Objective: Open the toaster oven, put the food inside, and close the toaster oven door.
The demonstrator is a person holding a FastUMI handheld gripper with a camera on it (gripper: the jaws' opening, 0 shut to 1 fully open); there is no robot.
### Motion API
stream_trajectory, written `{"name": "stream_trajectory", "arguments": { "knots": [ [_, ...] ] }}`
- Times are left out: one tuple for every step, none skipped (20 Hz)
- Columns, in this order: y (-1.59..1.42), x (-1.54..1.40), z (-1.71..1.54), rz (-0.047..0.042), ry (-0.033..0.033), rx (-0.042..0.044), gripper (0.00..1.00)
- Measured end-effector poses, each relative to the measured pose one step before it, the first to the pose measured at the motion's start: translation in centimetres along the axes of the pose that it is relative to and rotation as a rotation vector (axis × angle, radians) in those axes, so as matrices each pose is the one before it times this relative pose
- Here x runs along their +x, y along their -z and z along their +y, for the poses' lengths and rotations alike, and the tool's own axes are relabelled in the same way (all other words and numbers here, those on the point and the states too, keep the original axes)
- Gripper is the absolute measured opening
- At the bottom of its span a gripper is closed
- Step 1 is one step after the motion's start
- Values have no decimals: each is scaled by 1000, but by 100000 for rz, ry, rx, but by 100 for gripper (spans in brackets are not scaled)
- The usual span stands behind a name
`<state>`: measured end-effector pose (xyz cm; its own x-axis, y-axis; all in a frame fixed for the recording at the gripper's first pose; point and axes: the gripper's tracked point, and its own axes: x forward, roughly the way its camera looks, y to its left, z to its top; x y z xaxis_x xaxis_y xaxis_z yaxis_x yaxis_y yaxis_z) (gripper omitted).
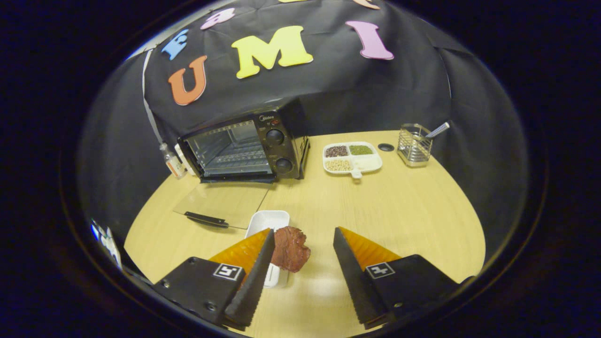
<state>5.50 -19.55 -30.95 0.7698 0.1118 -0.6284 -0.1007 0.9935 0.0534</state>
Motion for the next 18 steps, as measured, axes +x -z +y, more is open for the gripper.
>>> {"name": "stream_trajectory", "arguments": {
  "knots": [
    [742, 231, -70, 2885, -2206, 7213, 74],
    [570, -117, 31, 2834, -1711, 6111, 58],
    [441, 242, 21, 2188, -1885, 7295, 51],
    [-343, 51, -41, -286, -1052, 5831, 28],
    [232, -289, 340, 1461, -2171, 2898, 26],
    [118, -168, 299, 492, -2276, -348, 21],
    [-24, -282, 468, -186, -2494, -1968, 18],
    [158, -249, 393, 716, -1931, -2815, 13],
    [251, -303, 358, 491, -1184, -3251, 12],
    [45, -315, 383, -379, -36, -4534, 10],
    [113, -372, 285, -416, 1387, -5727, 9],
    [-131, -373, 316, -1180, 1811, -5882, 7],
    [-68, -523, 577, -1585, 2214, -6684, 7],
    [-331, -398, 446, -1451, 2560, -5853, 6],
    [-329, -345, 596, -1797, 1748, -5148, 6],
    [-387, -321, 853, -1729, 476, -4377, 6],
    [-391, -364, 873, -1674, 40, -2628, 6],
    [-527, -294, 877, -1657, 45, -2377, 6]
  ]
}}
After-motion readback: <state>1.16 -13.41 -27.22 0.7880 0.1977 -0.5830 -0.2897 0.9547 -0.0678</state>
